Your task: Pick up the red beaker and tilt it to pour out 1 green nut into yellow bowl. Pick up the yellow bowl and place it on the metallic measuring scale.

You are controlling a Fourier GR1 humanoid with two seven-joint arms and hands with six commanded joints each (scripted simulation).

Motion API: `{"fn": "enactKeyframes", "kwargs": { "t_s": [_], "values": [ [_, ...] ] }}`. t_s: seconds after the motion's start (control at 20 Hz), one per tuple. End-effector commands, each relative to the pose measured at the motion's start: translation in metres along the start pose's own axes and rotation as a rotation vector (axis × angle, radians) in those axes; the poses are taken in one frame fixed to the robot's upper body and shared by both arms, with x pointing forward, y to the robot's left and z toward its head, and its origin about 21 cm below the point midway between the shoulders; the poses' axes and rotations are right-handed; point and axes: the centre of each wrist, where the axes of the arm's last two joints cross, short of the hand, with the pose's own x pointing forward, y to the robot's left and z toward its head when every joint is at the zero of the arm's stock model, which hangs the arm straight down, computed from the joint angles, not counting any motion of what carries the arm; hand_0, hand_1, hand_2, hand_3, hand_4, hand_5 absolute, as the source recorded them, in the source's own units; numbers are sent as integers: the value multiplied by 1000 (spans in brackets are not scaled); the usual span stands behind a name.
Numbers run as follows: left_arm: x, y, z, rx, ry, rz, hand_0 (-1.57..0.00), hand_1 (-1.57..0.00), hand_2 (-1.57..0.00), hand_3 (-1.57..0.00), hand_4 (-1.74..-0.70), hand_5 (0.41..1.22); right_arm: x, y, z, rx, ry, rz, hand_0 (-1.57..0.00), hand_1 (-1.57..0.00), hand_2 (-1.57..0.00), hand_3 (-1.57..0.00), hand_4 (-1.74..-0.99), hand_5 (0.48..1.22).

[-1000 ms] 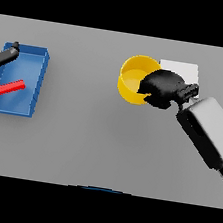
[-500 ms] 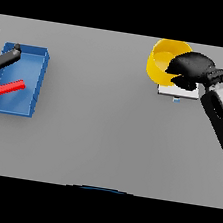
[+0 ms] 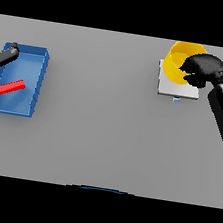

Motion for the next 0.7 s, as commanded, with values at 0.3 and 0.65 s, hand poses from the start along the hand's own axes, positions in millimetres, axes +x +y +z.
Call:
{"fn": "enactKeyframes", "kwargs": {
  "t_s": [0.3, 0.65],
  "values": [
    [-1, 0, 1, -7, -9, -5, 1, 1, 1, 1, -796, 729, -9, 21, -15, 15, 35, -30, -1571, -1499, -1565, -1500, -1727, 1221],
    [0, -1, -2, -14, -5, -3, 1, 1, 1, 1, -813, 745, -14, 22, -21, 44, 29, -71, -1543, -1443, -1496, -1022, -1659, 1221]
  ]
}}
